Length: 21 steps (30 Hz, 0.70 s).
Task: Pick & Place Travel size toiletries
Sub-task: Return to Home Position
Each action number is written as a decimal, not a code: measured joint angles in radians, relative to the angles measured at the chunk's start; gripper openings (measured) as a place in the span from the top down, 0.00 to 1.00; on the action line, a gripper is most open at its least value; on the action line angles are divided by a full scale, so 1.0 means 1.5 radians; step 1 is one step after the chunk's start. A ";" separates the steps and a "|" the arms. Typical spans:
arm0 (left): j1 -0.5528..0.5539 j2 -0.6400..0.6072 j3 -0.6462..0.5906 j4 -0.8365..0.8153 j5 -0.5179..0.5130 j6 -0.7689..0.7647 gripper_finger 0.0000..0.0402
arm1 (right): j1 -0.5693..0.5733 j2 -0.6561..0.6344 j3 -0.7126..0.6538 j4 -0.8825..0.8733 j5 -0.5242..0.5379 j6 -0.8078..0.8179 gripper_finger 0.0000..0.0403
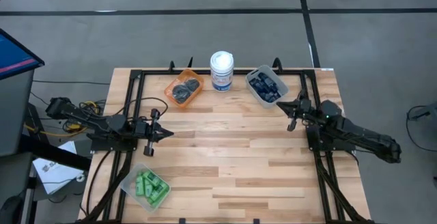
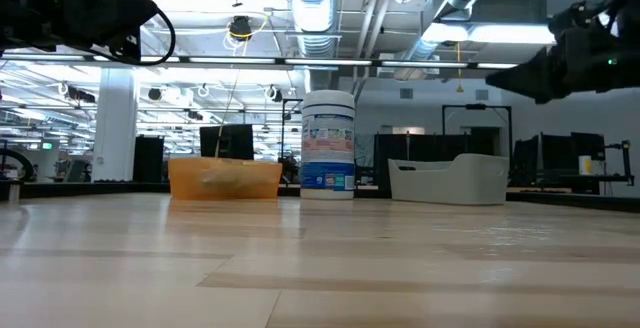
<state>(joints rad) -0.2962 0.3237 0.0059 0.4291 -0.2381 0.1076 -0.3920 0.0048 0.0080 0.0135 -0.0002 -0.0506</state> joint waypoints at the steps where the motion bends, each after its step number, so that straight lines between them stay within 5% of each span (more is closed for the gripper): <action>1: 0.000 0.000 0.000 0.000 0.000 0.000 1.00 | 0.000 0.005 0.000 0.001 -0.001 0.000 0.98; 15: 0.000 0.000 0.000 0.006 -0.001 0.009 1.00 | 0.046 0.024 -0.001 0.002 -0.019 -0.001 0.99; 21: 0.034 -0.035 0.000 0.147 -0.039 -0.040 1.00 | 0.047 0.024 -0.001 0.002 -0.017 -0.007 1.00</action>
<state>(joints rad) -0.2459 0.2708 0.0059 0.6496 -0.2967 0.0482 -0.3222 0.0410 0.0067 0.0166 -0.0261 -0.0617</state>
